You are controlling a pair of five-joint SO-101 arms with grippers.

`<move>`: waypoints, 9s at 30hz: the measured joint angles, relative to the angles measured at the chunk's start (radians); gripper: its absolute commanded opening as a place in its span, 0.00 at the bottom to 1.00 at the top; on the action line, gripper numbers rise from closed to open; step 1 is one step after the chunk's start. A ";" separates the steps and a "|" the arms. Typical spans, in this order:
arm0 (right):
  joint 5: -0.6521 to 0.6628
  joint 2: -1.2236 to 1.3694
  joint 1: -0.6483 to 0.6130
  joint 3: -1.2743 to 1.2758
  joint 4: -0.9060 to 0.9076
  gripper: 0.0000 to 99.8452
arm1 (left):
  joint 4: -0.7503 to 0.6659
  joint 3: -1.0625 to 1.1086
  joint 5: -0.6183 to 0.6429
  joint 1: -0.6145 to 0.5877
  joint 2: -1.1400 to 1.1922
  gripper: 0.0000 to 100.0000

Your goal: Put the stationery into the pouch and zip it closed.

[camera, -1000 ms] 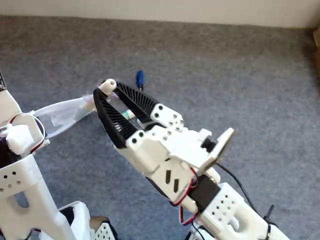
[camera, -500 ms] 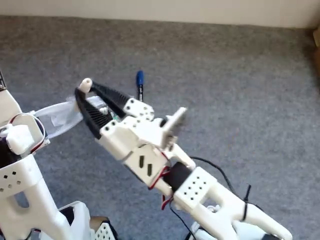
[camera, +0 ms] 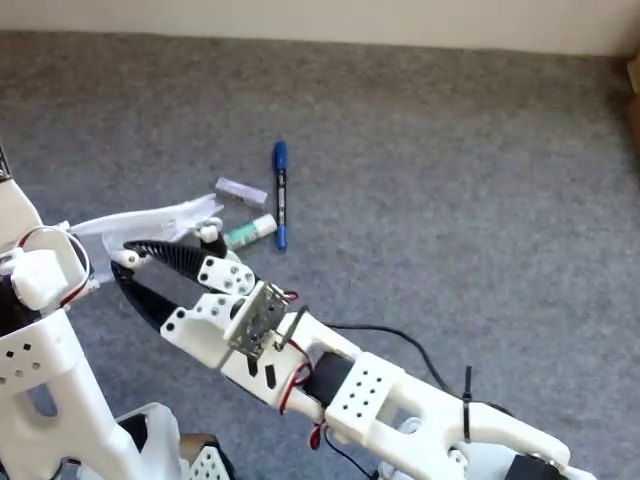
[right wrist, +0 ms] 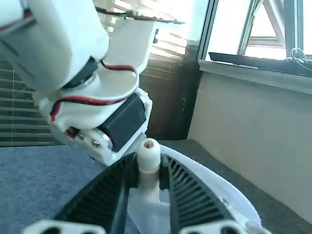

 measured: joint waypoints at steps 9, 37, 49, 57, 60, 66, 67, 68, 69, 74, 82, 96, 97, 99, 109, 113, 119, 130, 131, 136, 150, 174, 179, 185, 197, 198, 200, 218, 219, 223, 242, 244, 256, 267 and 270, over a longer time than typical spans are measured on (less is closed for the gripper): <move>0.029 -0.015 -0.002 0.000 0.158 0.01 | 0.000 0.008 0.000 0.000 0.000 0.00; 0.028 -0.164 -0.005 0.003 0.310 0.20 | -0.066 0.072 0.000 0.000 0.000 0.00; -0.084 -0.437 0.046 0.003 0.588 0.20 | -0.071 0.074 0.000 0.000 0.000 0.00; -0.143 -0.459 0.157 -0.009 0.624 0.20 | -0.071 0.074 0.000 0.000 0.000 0.00; -0.235 -0.459 0.216 -0.091 0.741 0.20 | -0.071 0.074 0.000 0.000 -0.002 0.00; -0.311 -0.446 0.282 -0.244 0.921 0.20 | -0.071 0.101 0.000 0.000 -0.081 0.00; -0.321 -0.433 0.288 -0.256 0.922 0.20 | -0.071 0.112 0.000 0.000 -0.101 0.00; -0.331 -0.413 0.293 -0.262 0.924 0.20 | -0.071 0.129 0.000 0.000 -0.126 0.00; -0.344 -0.388 0.295 -0.267 0.924 0.20 | -0.071 0.144 0.000 0.000 -0.149 0.00; -0.365 -0.222 0.296 -0.272 0.924 0.20 | -0.071 0.172 0.000 -0.008 -0.198 0.00; -0.425 0.051 0.327 -0.370 0.924 0.20 | -0.086 0.172 0.000 -0.071 -0.201 0.00; -0.494 0.588 0.410 -0.640 0.924 0.20 | -0.126 0.210 0.000 -0.074 -0.213 0.00; -0.494 0.614 0.416 -0.654 0.924 0.20 | -0.126 0.210 0.000 -0.074 -0.213 0.00; -0.494 0.672 0.428 -0.689 0.924 0.20 | -0.126 0.210 0.000 -0.074 -0.213 0.00; -0.494 0.962 0.470 -0.885 0.924 0.20 | -0.126 0.210 0.000 -0.074 -0.213 0.00; -0.494 1.043 0.502 -0.956 0.924 0.20 | -0.126 0.215 0.000 -0.074 -0.216 0.00; -0.494 1.140 0.514 -1.028 0.924 0.20 | -0.126 0.215 0.000 -0.074 -0.216 0.00; -0.479 1.254 0.551 -1.157 0.914 0.20 | -0.126 0.215 0.000 -0.074 -0.216 0.00; -0.463 1.263 0.554 -1.165 0.914 0.20 | -0.126 0.215 0.000 -0.074 -0.216 0.00; -0.430 1.281 0.562 -1.188 0.945 0.20 | -0.126 0.215 0.000 -0.074 -0.216 0.00; -0.295 1.484 0.563 -1.554 1.352 0.10 | -0.126 0.215 0.000 -0.074 -0.216 0.00; -0.121 1.676 0.565 -2.111 2.134 0.01 | -0.126 0.215 0.000 -0.074 -0.216 0.00; -0.072 1.676 0.565 -2.113 2.229 0.05 | -0.126 0.215 0.000 -0.074 -0.216 0.00; -0.051 1.676 0.555 -2.113 2.248 0.18 | -0.126 0.215 0.000 -0.074 -0.216 0.00; -0.049 1.674 0.532 -2.111 2.185 0.18 | -0.141 0.235 0.000 -0.074 -0.224 0.00; -0.049 1.674 0.532 -2.110 2.173 0.18 | -0.143 0.235 0.000 -0.074 -0.224 0.00; -0.049 1.674 0.532 -2.110 2.147 0.18 | -0.144 0.235 0.000 -0.074 -0.224 0.00; -0.049 1.695 0.577 -2.114 1.985 0.00 | -0.144 0.235 0.000 -0.074 -0.224 0.00; -0.049 1.697 0.580 -2.117 1.985 0.01 | -0.144 0.235 0.000 -0.074 -0.224 0.00; -0.049 1.697 0.583 -2.119 1.985 0.00 | -0.144 0.235 0.000 -0.074 -0.224 0.00; -0.049 1.726 0.578 -2.392 2.266 0.00 | -0.144 0.235 0.000 -0.074 -0.224 0.00; -0.049 1.726 0.578 -2.420 2.271 0.00 | -0.144 0.235 0.000 -0.074 -0.224 0.00; -0.049 1.726 0.578 -2.437 2.272 0.00 | -0.144 0.235 0.000 -0.074 -0.224 0.00; -0.049 1.629 0.578 -2.437 2.274 0.00 | -0.146 0.235 0.000 -0.074 -0.224 0.00; -0.048 1.548 0.592 -2.395 2.274 0.00 | -0.150 0.235 0.000 -0.074 -0.224 0.00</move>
